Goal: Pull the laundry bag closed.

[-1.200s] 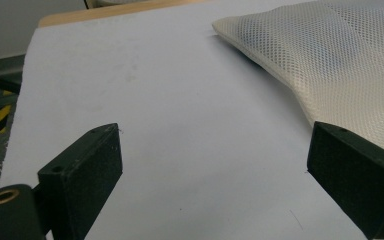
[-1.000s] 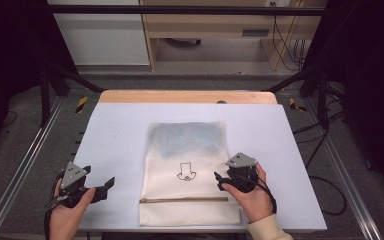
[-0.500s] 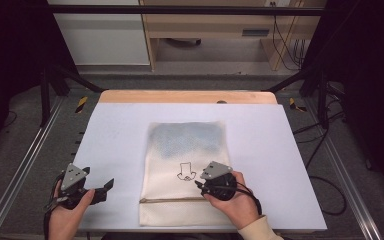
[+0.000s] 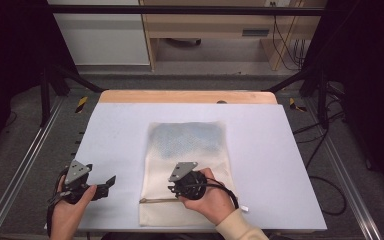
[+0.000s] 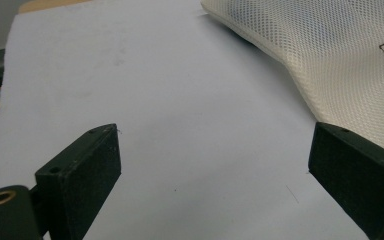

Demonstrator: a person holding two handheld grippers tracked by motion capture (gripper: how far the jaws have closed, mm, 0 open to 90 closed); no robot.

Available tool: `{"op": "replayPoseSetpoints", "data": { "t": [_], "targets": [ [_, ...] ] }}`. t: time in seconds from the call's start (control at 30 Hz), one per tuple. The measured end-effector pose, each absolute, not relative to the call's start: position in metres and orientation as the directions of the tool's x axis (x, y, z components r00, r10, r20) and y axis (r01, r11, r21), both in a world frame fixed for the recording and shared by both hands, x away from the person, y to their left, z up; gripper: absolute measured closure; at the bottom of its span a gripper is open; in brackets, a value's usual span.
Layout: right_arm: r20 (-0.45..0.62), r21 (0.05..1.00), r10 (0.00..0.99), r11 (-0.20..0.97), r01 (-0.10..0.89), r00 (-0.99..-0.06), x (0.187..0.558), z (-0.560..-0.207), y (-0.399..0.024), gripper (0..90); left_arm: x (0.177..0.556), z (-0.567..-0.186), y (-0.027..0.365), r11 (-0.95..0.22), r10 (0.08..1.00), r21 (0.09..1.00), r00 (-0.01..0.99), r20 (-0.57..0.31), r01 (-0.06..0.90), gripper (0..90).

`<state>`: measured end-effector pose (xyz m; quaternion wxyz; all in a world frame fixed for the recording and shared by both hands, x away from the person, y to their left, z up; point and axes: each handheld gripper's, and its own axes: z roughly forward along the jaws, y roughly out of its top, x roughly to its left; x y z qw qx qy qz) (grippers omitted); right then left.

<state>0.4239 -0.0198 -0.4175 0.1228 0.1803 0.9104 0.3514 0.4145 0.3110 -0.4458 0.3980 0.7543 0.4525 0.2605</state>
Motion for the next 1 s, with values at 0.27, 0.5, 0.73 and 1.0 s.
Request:
{"op": "replayPoseSetpoints", "data": {
  "t": [0.27,0.5,0.73,1.0],
  "targets": [
    [-0.045,0.653,0.311,0.729,0.207,-0.949,0.424,-0.419,0.014,75.4,0.412,-0.445,0.313,-0.298,0.876,0.815,0.482,0.026,0.496,6.5],
    [-0.018,0.623,0.266,0.757,0.197,-0.964,0.422,-0.425,0.039,76.0,0.411,-0.442,0.321,-0.270,0.889,0.821,0.458,0.011,0.503,6.6],
    [0.028,0.575,0.249,0.788,0.219,-0.968,0.428,-0.436,0.064,71.8,0.409,-0.442,0.327,-0.253,0.887,0.817,0.462,-0.019,0.518,8.8],
    [0.057,0.509,0.223,0.832,0.221,-0.973,0.435,-0.444,0.078,76.0,0.403,-0.440,0.325,-0.244,0.877,0.827,0.480,-0.036,0.507,8.7]
  ]
}}
